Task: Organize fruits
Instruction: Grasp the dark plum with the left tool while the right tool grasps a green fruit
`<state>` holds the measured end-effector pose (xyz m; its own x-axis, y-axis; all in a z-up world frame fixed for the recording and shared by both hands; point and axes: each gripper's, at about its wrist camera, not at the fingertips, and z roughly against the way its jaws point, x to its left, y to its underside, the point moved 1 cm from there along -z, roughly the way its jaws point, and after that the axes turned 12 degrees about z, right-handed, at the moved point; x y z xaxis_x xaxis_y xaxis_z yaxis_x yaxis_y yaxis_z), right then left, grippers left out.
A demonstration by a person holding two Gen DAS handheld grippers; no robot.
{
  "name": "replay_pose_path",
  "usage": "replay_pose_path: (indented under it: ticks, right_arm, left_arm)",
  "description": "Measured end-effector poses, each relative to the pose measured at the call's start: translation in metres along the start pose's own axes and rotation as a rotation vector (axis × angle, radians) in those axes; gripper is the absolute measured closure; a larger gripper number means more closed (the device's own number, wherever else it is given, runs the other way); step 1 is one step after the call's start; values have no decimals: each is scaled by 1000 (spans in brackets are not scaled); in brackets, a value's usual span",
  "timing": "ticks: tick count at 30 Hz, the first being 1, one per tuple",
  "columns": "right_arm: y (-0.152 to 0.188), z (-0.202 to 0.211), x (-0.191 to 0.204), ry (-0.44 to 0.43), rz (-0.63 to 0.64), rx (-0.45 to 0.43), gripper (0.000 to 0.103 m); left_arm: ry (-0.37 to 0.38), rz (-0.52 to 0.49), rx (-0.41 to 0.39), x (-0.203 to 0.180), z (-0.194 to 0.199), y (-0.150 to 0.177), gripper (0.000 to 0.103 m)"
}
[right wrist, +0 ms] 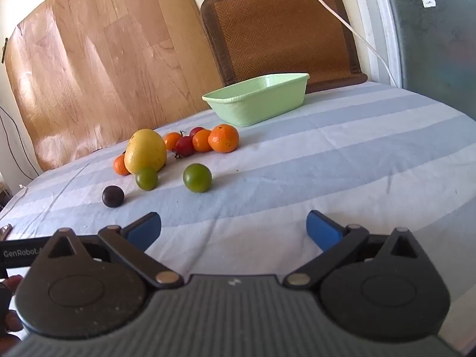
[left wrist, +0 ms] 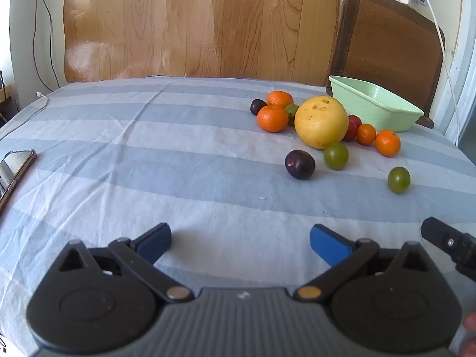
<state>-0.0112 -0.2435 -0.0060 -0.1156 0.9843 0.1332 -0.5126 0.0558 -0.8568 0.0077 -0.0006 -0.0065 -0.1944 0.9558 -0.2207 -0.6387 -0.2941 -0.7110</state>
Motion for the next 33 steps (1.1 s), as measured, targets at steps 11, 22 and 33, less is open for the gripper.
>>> replay_pose_path:
  ticks: [11, 22, 33]
  right_arm:
    - [-6, -3, 1, -7, 143, -12, 32]
    - [-36, -27, 10, -105, 335, -2, 64]
    - [-49, -62, 20, -255, 401, 94, 72]
  left_arm:
    - [110, -116, -81, 7, 8, 11, 0]
    - [268, -206, -98, -31, -20, -54, 26]
    - [263, -245, 2, -37, -50, -40, 68]
